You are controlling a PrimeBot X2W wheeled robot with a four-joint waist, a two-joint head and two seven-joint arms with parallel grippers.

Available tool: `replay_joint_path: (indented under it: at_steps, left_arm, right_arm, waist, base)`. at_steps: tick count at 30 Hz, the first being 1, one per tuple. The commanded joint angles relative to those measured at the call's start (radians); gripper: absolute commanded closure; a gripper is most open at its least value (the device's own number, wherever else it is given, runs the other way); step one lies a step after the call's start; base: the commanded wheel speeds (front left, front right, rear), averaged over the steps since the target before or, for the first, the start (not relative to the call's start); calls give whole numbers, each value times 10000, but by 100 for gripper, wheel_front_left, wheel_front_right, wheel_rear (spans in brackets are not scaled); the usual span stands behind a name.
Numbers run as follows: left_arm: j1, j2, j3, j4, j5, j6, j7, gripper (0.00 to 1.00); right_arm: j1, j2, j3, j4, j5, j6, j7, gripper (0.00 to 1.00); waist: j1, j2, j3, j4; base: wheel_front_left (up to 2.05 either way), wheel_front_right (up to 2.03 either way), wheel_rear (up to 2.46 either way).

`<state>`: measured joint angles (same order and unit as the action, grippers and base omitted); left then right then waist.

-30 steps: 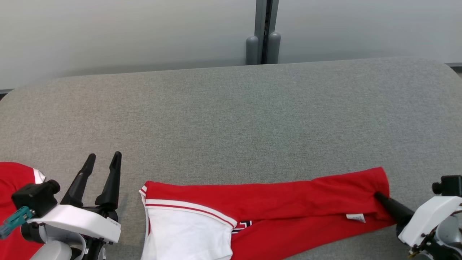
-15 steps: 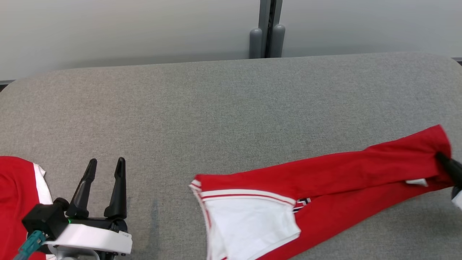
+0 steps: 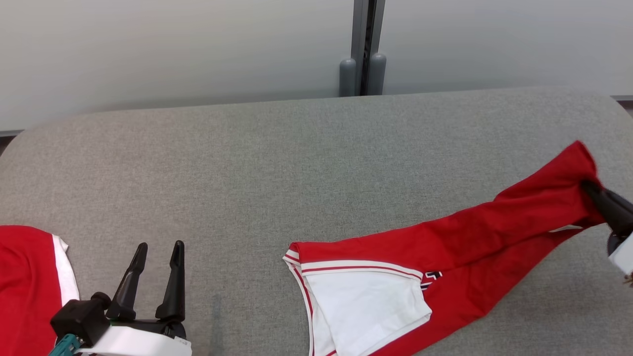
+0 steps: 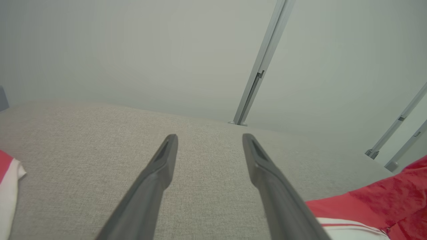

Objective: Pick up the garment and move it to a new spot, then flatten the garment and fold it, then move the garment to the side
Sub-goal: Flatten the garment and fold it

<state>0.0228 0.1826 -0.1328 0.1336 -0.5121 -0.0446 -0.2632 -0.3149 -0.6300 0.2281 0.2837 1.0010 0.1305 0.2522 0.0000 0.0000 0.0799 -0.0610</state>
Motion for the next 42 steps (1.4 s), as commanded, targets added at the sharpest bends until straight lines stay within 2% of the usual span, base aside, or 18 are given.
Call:
replay_joint_path:
  at_steps: [1, 6, 10, 15, 16, 27, 36, 42]
  left_arm:
    - [16, 43, 83, 4, 102, -73, -19, 0]
    - [-41, -124, 237, 181, 288, -245, -19, 0]
    - [-10, -249, 264, 307, 392, -357, -19, 0]
    - [-74, -378, 245, 514, 474, -467, -19, 0]
    - [-115, -426, 212, 584, 481, -514, -19, 0]
    - [-263, -515, 82, 1074, 439, -680, -19, 0]
    - [-382, -509, 111, 1304, 393, -758, -18, 0]
    - [-386, -466, 104, 1480, 369, -782, -19, 0]
  right_arm:
    - [141, 78, -53, -259, 42, 7, 107, 100]
    - [660, 449, 7, -1772, 148, 7, 820, 100]
    - [1013, 1038, 191, -2842, 341, 7, 1331, 100]
    - [1259, 1827, 472, -3324, 875, 7, 1810, 100]
    - [1374, 2150, 703, -3305, 1086, 7, 1944, 100]
    - [1468, 3410, 1442, -2055, 2055, 9, 1486, 100]
    - [1335, 3691, 1900, -788, 2511, 10, 1283, 100]
    - [1165, 3857, 2272, -206, 2849, 15, 1126, 100]
  waist:
    - [0, 0, -123, -21]
    - [0, 0, -298, 68]
    - [0, 0, -366, 248]
    - [0, 0, -403, 573]
    - [0, 0, -433, 762]
    - [0, 0, -486, 1881]
    - [0, 0, -445, 2591]
    - [0, 0, -451, 2788]
  base:
    - [0, 0, 0]
    - [0, 0, 0]
    - [0, 0, 0]
    - [0, 0, 0]
    - [0, 0, 0]
    - [0, 0, 0]
    - [0, 0, 0]
    - [0, 0, 0]
